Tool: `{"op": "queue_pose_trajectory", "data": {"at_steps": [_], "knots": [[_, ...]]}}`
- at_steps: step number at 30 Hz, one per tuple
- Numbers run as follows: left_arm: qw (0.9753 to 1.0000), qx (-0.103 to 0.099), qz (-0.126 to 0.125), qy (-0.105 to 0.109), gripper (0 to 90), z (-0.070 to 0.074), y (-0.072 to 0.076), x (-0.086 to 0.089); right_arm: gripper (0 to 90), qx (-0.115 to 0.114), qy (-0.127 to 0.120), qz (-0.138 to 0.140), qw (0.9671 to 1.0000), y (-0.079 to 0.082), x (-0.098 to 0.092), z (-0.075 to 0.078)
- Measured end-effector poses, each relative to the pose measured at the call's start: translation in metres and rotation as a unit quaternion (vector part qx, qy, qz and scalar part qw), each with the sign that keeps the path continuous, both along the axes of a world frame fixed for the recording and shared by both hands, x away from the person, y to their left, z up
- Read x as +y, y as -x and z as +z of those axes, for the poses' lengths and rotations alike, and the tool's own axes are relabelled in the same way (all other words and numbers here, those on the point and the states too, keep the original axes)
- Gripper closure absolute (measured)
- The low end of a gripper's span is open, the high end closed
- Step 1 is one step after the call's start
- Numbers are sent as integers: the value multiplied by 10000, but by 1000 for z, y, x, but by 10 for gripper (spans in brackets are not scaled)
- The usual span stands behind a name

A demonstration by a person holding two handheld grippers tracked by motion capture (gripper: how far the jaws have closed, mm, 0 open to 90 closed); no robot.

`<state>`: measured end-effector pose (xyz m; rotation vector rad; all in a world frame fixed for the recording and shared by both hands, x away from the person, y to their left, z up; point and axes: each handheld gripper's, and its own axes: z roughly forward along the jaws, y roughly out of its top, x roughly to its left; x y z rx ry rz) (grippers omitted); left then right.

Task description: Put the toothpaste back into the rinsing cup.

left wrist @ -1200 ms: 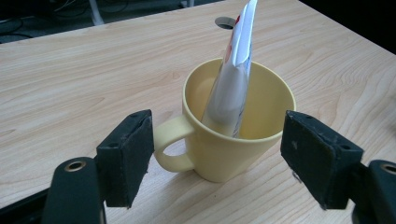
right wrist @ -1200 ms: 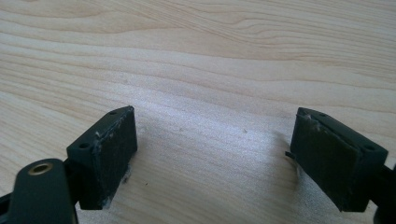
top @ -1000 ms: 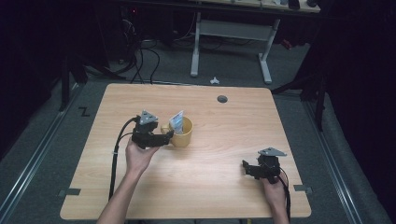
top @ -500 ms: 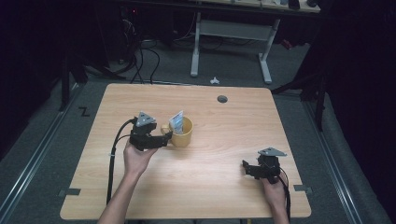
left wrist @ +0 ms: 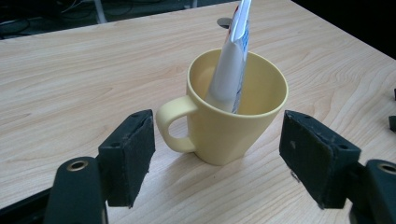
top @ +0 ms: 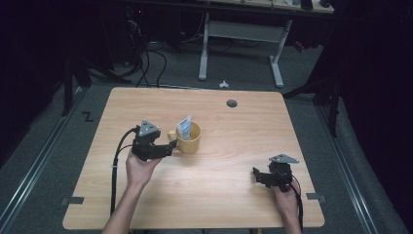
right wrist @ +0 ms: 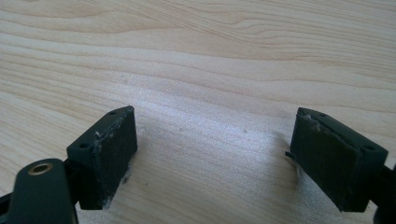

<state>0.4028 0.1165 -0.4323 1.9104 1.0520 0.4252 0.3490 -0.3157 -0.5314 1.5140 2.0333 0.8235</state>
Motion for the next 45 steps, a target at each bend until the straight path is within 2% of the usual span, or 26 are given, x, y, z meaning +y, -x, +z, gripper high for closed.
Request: {"op": "queue_pose_trajectory", "data": {"at_steps": [19, 22, 28, 45], "knots": [[9999, 34, 131, 59, 273, -3, 10, 14, 149, -1, 1, 0, 10000, 0, 0, 0], [9998, 41, 133, 161, 274, -3, 11, 15, 149, -2, 1, 1, 10000, 0, 0, 0], [9997, -4, 170, 164, 279, -3, 14, 17, 149, -2, 1, 2, 10000, 0, 0, 0], [9995, 58, 286, 156, 289, -10, 21, 26, 149, -1, 1, 1, 10000, 0, 0, 0]]}}
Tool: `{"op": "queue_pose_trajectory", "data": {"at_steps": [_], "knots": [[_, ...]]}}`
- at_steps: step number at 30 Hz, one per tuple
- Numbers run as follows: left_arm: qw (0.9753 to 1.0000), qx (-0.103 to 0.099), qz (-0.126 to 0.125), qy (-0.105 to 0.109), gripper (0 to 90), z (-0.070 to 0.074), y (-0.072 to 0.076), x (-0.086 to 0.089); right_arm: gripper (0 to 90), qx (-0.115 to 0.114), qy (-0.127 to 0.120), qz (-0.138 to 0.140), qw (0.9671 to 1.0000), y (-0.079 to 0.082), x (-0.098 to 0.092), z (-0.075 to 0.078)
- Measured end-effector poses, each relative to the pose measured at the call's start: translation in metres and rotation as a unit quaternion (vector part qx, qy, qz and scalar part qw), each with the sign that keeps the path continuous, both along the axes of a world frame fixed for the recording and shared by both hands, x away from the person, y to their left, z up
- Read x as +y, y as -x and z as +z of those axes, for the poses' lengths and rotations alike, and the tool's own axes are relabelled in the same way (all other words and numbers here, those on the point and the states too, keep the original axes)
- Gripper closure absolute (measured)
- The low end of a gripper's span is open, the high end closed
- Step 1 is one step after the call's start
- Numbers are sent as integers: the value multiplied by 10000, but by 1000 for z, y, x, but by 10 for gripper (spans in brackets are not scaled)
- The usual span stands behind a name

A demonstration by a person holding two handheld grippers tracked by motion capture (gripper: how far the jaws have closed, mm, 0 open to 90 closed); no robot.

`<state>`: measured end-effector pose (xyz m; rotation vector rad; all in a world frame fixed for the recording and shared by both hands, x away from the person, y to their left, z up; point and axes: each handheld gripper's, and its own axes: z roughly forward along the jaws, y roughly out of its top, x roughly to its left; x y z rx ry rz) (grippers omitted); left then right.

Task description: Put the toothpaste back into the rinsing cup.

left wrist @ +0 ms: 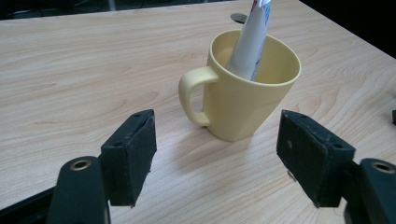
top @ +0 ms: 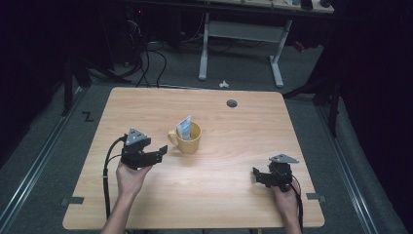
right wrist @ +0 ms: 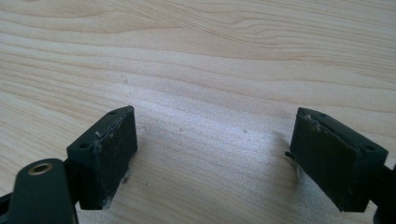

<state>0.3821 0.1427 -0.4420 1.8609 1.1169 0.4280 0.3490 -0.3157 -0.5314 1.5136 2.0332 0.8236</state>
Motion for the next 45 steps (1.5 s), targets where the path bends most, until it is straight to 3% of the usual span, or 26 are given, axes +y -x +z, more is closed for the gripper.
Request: {"op": "queue_pose_trajectory", "data": {"at_steps": [31, 45], "knots": [[9994, 177, 266, 140, 293, -18, 10, 17, 149, 0, 1, 0, 10000, 0, 0, 0], [9988, 268, 398, 84, 295, -26, 13, 24, 149, 0, 0, -1, 10000, 0, 0, 0]]}}
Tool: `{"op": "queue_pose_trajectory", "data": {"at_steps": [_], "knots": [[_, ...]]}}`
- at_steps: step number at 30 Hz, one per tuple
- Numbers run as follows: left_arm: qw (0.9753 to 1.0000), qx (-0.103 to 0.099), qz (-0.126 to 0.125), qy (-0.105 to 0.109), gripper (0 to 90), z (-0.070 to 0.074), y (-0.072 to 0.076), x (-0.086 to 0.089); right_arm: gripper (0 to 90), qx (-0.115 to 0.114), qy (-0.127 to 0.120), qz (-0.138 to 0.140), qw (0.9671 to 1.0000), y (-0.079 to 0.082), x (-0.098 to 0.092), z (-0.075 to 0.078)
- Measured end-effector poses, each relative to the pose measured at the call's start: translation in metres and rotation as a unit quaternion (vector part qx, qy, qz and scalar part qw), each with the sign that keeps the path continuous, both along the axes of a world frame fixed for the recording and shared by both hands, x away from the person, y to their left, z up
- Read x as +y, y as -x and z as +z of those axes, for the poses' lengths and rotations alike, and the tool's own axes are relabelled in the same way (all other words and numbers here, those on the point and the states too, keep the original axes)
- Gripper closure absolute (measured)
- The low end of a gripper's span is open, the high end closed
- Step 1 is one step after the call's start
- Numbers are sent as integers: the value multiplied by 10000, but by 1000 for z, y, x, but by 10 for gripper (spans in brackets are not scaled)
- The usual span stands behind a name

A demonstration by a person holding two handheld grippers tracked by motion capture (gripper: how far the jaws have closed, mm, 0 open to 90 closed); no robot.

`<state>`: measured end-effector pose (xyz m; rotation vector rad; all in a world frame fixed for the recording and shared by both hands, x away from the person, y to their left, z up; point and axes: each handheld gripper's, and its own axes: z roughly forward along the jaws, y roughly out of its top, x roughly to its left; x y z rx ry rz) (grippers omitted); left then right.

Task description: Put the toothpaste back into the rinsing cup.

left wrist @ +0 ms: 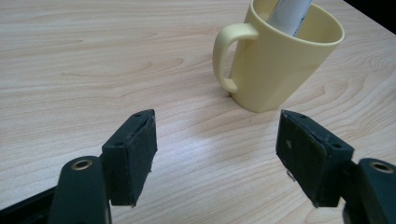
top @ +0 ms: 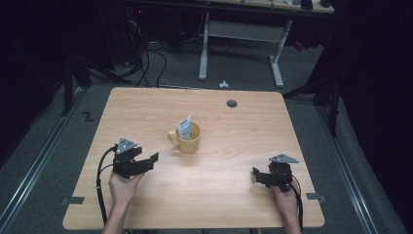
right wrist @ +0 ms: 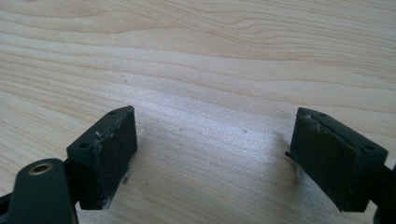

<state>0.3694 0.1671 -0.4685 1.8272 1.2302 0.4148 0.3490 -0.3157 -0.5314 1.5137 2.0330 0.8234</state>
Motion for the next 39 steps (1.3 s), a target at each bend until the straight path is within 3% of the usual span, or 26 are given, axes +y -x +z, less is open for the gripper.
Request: {"op": "queue_pose_trajectory", "data": {"at_steps": [27, 39], "knots": [[9993, 203, 290, -151, 298, -25, 0, 13, 149, 1, 0, 2, 10000, 0, 0, 0], [9979, 325, 354, -423, 300, -38, -5, 12, 149, 6, -4, -6, 10000, 0, 0, 0]]}}
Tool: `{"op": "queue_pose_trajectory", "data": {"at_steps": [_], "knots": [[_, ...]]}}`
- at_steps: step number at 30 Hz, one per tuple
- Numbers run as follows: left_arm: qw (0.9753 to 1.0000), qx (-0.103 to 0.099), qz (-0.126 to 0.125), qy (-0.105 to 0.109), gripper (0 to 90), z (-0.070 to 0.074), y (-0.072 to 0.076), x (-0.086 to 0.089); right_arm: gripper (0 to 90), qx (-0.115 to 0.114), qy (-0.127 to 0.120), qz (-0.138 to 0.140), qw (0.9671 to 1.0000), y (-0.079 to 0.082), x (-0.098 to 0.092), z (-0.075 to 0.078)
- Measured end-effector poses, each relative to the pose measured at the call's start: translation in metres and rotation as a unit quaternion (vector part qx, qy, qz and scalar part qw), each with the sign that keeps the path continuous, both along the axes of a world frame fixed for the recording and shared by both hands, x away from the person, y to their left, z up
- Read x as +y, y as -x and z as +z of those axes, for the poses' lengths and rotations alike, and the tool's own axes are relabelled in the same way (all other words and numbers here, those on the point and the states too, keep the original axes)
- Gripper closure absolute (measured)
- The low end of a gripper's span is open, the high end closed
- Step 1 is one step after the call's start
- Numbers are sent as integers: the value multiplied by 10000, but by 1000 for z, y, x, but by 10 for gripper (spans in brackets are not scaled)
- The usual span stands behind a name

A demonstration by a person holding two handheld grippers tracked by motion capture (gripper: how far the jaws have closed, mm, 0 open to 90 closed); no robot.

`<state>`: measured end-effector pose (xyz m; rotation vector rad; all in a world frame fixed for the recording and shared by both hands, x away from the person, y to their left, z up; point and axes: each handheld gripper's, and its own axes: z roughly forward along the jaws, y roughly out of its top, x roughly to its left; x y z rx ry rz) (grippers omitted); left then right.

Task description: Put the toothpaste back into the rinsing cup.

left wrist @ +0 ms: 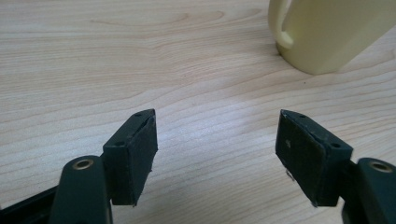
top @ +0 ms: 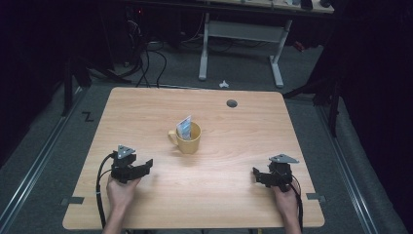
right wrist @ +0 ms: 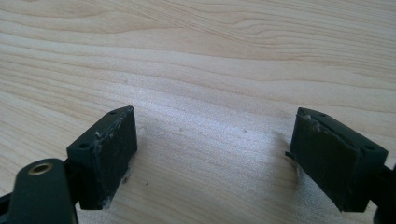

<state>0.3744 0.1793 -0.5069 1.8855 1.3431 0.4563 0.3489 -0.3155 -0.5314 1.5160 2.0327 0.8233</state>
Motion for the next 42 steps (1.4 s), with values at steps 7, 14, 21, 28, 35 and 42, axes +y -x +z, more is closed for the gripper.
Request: {"op": "queue_pose_trajectory", "data": {"at_steps": [7, 14, 21, 28, 35, 42], "knots": [[9999, 11, 59, -130, 298, -7, -4, -1, 149, -1, 0, 2, 10000, 0, 0, 0], [9996, 74, 73, -244, 298, -13, -6, -3, 149, -2, 2, 3, 10000, 0, 0, 0], [9994, 65, 102, -336, 295, -18, -7, -4, 149, -1, 2, 2, 10000, 0, 0, 0], [9986, 58, 84, -528, 295, -22, -8, -5, 149, 1, -1, 0, 10000, 0, 0, 0], [9986, 16, 148, -508, 304, -27, -8, -4, 149, 3, 0, -7, 10000, 0, 0, 0], [9979, -120, 232, -596, 307, -29, -6, -7, 149, 4, 0, -11, 10000, 0, 0, 0]]}}
